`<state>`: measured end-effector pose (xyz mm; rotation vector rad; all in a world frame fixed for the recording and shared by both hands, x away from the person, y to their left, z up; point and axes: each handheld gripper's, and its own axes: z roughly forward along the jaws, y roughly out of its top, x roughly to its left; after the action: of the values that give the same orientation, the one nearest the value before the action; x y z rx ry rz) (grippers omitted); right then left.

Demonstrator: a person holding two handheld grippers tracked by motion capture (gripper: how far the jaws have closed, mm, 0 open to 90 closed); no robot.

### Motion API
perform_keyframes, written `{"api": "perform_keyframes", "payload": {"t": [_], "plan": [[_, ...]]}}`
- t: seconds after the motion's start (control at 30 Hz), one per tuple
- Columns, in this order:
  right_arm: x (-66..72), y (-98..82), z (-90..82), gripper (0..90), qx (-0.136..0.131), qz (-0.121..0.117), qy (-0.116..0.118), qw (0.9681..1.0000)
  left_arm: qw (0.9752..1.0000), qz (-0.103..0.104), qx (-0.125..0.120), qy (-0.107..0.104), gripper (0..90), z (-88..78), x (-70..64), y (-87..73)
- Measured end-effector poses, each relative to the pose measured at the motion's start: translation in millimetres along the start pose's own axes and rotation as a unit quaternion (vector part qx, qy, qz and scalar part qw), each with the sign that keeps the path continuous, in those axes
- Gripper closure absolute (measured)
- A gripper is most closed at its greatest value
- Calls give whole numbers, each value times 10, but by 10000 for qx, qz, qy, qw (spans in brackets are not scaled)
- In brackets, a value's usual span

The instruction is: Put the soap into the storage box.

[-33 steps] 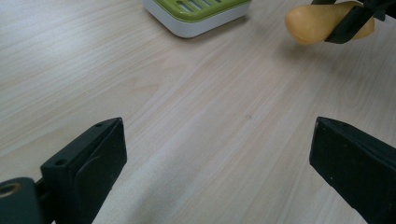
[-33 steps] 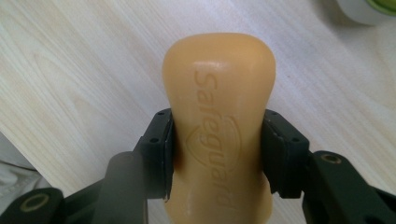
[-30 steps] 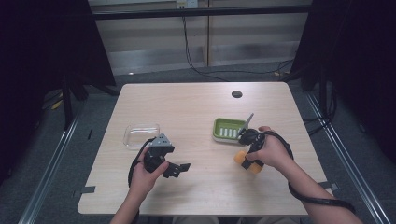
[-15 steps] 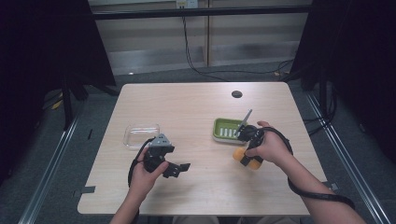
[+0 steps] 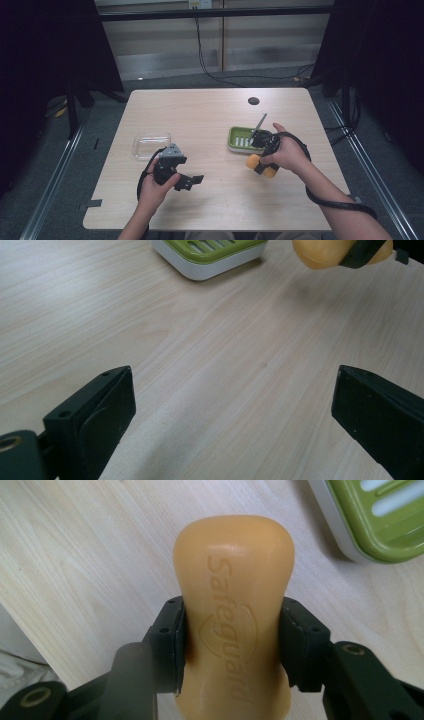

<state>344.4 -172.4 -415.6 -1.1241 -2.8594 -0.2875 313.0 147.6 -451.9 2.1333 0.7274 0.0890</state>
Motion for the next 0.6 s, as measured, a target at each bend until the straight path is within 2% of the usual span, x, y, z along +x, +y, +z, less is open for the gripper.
{"api": "perform_keyframes", "payload": {"t": [0.03,0.3,0.33,0.37,0.5,0.6], "plan": [[8,9,-11,501,31,53,7,10000,10000,-9,2,-1,40,-1,0,0],[-35,36,-42,502,-28,-47,3,10000,10000,-6,-2,1,40,-7,1,2],[-43,39,-46,501,-35,-91,-16,10000,10000,-19,-70,-11,40,1,-1,-1],[-49,42,-51,501,-33,-73,-2,10000,10000,-2,-6,-15,40,-11,1,5],[-64,59,-70,501,-56,-51,16,10000,10000,-15,-77,-20,39,-2,1,-2],[-74,73,-87,502,-81,-87,-17,9999,10000,-11,-35,2,40,-8,3,0]]}}
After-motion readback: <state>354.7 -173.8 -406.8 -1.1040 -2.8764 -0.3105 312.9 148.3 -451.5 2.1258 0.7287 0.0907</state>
